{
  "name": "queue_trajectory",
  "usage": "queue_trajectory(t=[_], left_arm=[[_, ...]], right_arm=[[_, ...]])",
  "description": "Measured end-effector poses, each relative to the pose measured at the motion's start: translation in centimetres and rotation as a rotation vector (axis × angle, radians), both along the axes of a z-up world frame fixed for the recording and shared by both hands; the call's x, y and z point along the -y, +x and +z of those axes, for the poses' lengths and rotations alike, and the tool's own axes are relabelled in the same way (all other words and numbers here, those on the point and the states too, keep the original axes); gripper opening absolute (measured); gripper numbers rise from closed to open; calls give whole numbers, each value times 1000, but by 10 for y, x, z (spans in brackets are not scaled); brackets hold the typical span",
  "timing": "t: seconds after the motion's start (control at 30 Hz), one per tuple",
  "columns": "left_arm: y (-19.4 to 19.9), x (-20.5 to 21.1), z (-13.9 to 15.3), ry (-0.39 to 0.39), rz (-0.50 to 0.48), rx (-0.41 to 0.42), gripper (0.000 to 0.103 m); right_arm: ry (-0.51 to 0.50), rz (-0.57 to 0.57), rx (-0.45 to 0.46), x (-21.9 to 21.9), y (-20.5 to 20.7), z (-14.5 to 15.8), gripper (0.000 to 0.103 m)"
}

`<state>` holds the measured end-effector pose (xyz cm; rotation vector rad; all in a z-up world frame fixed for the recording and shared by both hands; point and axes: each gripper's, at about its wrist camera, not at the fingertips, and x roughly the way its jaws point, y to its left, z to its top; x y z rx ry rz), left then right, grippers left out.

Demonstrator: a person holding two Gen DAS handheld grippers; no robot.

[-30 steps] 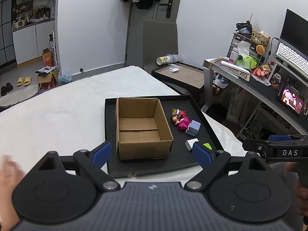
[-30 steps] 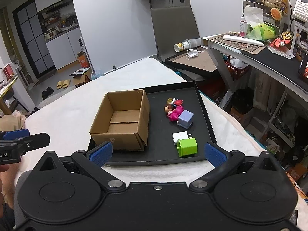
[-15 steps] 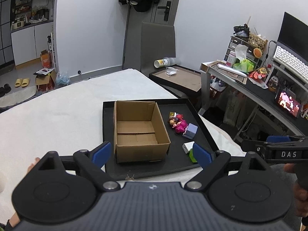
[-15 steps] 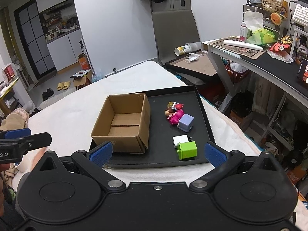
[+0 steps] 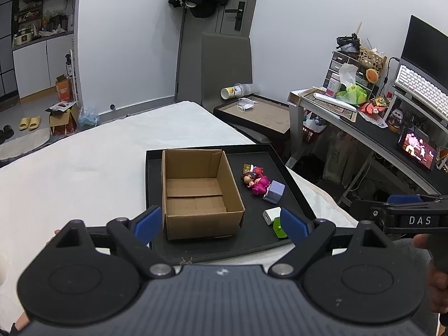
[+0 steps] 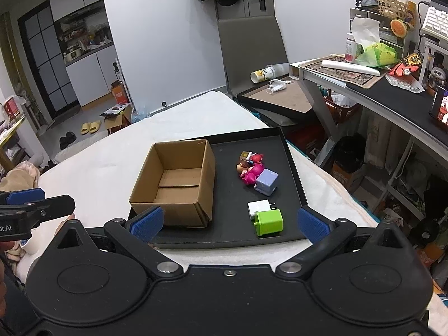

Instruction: Organize rigid objects

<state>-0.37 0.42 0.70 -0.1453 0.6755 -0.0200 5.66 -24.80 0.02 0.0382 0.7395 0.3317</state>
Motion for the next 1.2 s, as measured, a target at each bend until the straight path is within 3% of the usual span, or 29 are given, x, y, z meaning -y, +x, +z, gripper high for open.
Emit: queue_trajectory(t=[1.2], left_arm=[[14, 3, -6, 13, 8, -19, 90]], right_arm=[[3, 15, -21, 5, 9, -12, 103]])
